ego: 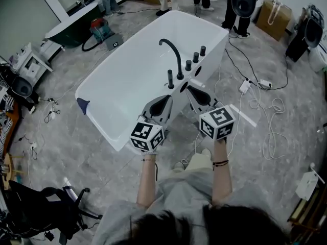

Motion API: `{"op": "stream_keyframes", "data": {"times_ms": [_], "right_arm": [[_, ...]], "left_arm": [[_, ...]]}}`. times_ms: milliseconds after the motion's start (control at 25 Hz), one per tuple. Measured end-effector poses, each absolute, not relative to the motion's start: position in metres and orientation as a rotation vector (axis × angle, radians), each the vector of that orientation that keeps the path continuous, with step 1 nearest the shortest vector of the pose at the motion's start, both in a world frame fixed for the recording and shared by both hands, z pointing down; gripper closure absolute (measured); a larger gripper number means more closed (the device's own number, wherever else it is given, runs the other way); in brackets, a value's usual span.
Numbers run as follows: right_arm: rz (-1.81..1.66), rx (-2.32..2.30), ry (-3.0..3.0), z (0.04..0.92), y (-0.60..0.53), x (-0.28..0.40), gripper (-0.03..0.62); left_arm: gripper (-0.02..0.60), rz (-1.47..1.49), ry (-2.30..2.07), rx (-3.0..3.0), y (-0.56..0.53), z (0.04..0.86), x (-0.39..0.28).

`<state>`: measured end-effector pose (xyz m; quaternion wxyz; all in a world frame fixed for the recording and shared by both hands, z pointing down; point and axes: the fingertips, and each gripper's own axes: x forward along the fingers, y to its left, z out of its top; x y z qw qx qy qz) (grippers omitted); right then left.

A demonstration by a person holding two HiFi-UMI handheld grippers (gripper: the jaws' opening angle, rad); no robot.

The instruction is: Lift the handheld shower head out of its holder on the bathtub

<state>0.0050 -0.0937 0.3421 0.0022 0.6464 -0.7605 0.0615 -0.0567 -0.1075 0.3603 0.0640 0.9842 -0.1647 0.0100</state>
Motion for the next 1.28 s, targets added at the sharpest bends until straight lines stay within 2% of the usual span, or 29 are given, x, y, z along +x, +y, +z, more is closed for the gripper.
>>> {"op": "stream_keyframes", "data": {"times_ms": [280, 840, 1280], "right_arm": [[0.24, 1.873, -2.43, 0.356, -0.133, 0.016, 0.591], [0.327, 1.552, -2.525, 0.401, -0.217, 0.09, 0.591], [0.471, 1.388, -2.514, 0.483, -0.27, 0.094, 0.568]], "left_arm": [[0.575, 0.044, -0.6, 2.899, -0.141, 0.373, -0.038], [0.575, 0.032, -0.865, 2.737, -0.211, 0.409, 0.038], [0.575, 0.078, -0.969, 2.554, -0.259, 0.478, 0.03]]}}
